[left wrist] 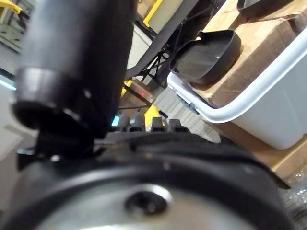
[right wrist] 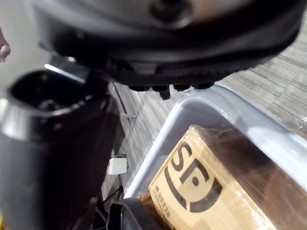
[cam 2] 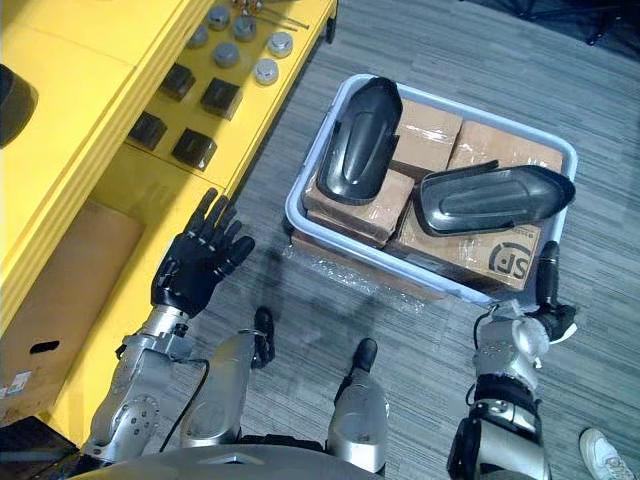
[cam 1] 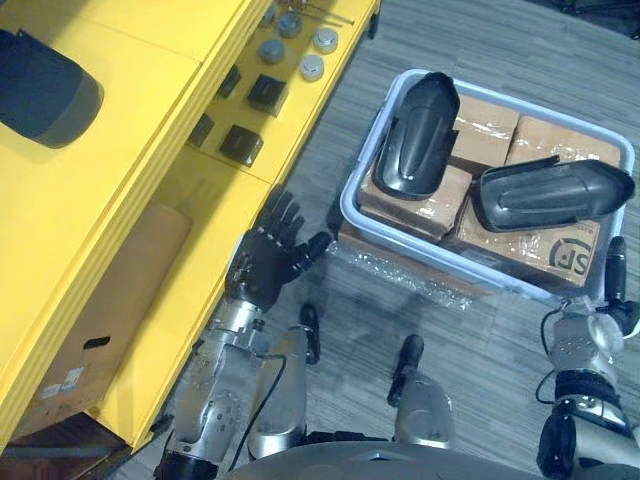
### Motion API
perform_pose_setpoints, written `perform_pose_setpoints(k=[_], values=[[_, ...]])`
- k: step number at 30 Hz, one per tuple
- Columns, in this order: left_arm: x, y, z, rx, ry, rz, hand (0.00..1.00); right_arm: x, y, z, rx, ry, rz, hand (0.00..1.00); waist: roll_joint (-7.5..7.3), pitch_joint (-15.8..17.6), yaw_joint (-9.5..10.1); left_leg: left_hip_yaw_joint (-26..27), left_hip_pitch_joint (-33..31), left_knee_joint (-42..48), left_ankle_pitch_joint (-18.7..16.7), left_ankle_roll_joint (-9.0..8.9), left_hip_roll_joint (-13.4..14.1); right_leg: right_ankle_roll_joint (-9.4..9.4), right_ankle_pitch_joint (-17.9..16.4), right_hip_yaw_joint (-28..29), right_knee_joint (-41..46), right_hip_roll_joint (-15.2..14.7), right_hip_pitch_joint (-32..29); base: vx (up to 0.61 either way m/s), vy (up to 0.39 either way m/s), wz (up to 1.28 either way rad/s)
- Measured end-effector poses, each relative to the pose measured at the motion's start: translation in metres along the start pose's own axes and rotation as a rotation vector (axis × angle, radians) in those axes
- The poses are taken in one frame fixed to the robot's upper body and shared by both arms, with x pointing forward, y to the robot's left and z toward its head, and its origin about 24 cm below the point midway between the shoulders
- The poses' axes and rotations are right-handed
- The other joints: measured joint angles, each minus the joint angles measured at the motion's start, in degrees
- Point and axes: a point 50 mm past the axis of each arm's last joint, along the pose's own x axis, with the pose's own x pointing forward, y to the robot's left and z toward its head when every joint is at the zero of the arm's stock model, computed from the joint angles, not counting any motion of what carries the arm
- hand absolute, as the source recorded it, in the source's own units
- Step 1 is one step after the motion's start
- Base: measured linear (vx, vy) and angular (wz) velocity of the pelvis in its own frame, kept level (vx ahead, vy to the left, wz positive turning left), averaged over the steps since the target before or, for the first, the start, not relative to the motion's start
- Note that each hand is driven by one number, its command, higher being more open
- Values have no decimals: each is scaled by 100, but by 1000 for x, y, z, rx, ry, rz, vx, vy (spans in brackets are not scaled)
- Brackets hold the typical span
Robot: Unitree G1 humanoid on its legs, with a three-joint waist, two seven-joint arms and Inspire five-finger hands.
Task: Walk over and take three plastic housings, then place them on the shelf
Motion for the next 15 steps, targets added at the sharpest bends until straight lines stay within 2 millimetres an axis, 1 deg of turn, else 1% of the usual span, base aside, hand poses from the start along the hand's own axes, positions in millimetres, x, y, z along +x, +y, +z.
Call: perform_pose_setpoints(k=[1,3,4,6,7,8,9,10,13,15], values=[[0,1,-1,0,3,4,100,1,2,4,2,-10,4,100,18,22,-5,-8,-17,2,0,0,-3,0,0,-5,7,-1,-17,-17,13,6],[-1,5,-6,-5,22,17,100,7,9,22,26,-42,24,100,103,144,-11,-23,-76,32,7,11,12,0,-2,4,89,-1,-97,-39,13,-1],[-2,6,-7,-8,28,19,100,9,10,27,41,-47,28,100,126,171,-7,-23,-83,35,7,11,16,0,-3,6,98,-1,-109,-50,14,-2],[-5,8,-13,-16,54,32,100,13,17,45,85,-77,61,100,205,225,-14,-22,-100,60,8,11,30,-3,-8,43,172,-2,-165,-57,18,-5],[-5,8,-14,-17,55,31,100,13,19,50,98,-88,77,100,224,239,-14,-22,-108,64,8,11,39,-5,-10,51,193,1,-180,-63,19,-5],[-5,8,-14,-18,56,26,100,14,26,61,127,-108,115,100,260,266,-11,-22,-121,72,9,11,52,-5,-10,57,213,7,-197,-45,11,-3],[-5,8,-14,-19,56,26,100,14,30,66,136,-118,134,100,272,268,-11,-22,-126,71,15,14,54,-6,-11,66,233,7,-214,-64,13,-2],[-5,6,-14,-35,53,21,100,13,44,78,151,-141,191,100,302,278,-1,-23,-137,65,38,15,57,-20,-23,72,291,1,-251,-50,9,0],[-5,2,-17,-46,54,6,100,12,58,86,205,-143,280,100,305,277,40,-59,-134,-81,157,10,8,-25,-25,20,305,-28,-279,-41,-3,9],[-6,1,-20,-51,64,1,100,10,66,87,235,-137,358,100,308,278,84,-80,-95,-199,253,9,-35,-32,-29,-18,309,-54,-281,-20,-17,14]])
